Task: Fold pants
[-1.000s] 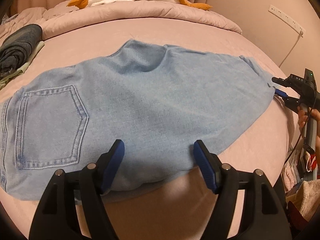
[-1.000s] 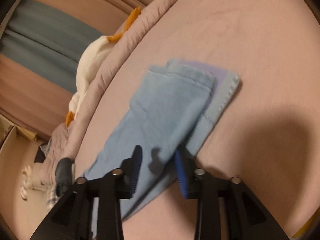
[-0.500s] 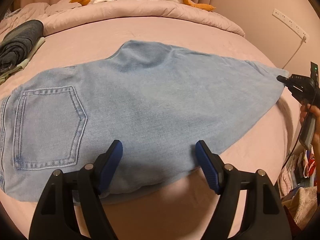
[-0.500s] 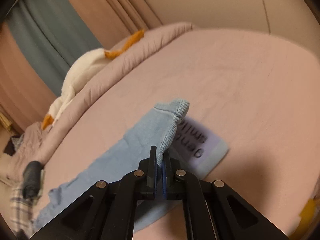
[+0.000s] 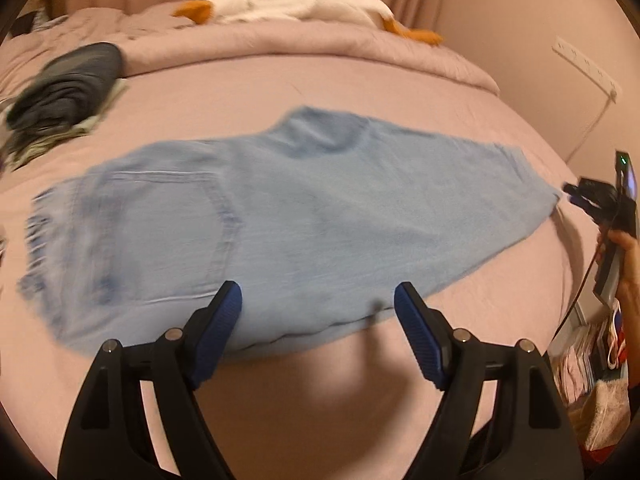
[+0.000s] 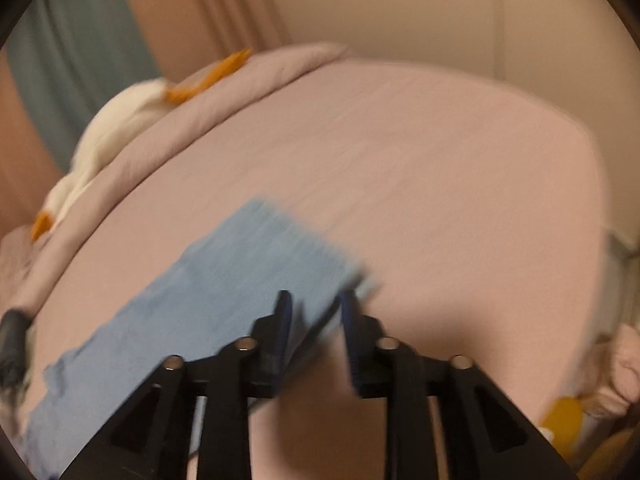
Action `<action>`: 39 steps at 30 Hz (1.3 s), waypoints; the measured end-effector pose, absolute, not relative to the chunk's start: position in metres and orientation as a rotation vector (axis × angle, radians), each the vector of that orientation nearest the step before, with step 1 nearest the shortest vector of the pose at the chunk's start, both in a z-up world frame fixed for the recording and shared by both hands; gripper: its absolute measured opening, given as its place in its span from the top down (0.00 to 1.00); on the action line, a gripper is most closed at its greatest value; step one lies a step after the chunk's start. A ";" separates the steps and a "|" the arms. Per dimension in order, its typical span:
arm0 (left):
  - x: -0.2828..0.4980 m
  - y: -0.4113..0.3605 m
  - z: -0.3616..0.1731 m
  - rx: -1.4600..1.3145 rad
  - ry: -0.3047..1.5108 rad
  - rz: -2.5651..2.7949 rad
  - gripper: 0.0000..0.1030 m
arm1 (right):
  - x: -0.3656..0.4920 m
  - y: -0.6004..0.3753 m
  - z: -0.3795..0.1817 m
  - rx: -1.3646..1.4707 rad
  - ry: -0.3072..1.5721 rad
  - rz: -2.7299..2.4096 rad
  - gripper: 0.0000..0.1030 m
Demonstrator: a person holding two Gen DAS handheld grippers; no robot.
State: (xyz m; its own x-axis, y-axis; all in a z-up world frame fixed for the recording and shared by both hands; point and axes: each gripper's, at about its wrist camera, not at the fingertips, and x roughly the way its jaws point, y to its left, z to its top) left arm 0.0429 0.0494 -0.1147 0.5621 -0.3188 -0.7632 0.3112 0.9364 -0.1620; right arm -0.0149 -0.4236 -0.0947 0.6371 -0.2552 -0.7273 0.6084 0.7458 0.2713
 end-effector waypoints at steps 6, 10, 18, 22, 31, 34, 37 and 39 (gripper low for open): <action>0.041 0.089 -0.107 -0.079 0.873 -0.234 0.21 | 0.005 -0.357 -0.053 0.299 0.697 -0.278 0.74; 0.058 0.100 -0.104 -0.087 0.862 -0.146 0.21 | 0.037 -0.261 -0.055 0.192 0.793 0.115 0.74; 0.077 0.114 -0.148 0.015 0.992 -0.048 0.20 | 0.047 -0.118 -0.105 -0.030 0.965 0.453 0.74; 0.067 0.113 -0.148 0.059 0.957 -0.073 0.20 | 0.030 -0.111 -0.112 -0.141 0.988 0.457 0.74; 0.091 0.102 -0.115 0.015 0.874 -0.142 0.19 | 0.036 -0.121 -0.074 -0.035 0.944 0.520 0.73; 0.108 0.101 -0.123 0.008 0.911 -0.144 0.20 | 0.053 -0.100 -0.075 -0.022 0.929 0.521 0.72; 0.126 0.103 -0.146 0.014 1.029 -0.143 0.19 | 0.067 -0.070 -0.094 -0.015 0.974 0.527 0.72; 0.129 0.098 -0.149 0.064 1.030 -0.168 0.10 | 0.067 -0.052 -0.113 -0.052 1.045 0.540 0.72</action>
State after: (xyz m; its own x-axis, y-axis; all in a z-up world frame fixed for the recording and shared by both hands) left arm 0.1285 0.0977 -0.1492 0.5029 -0.1088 -0.8575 0.1688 0.9853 -0.0260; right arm 0.0667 -0.0524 -0.1129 0.3848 0.3992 -0.8322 -0.4476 0.8692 0.2100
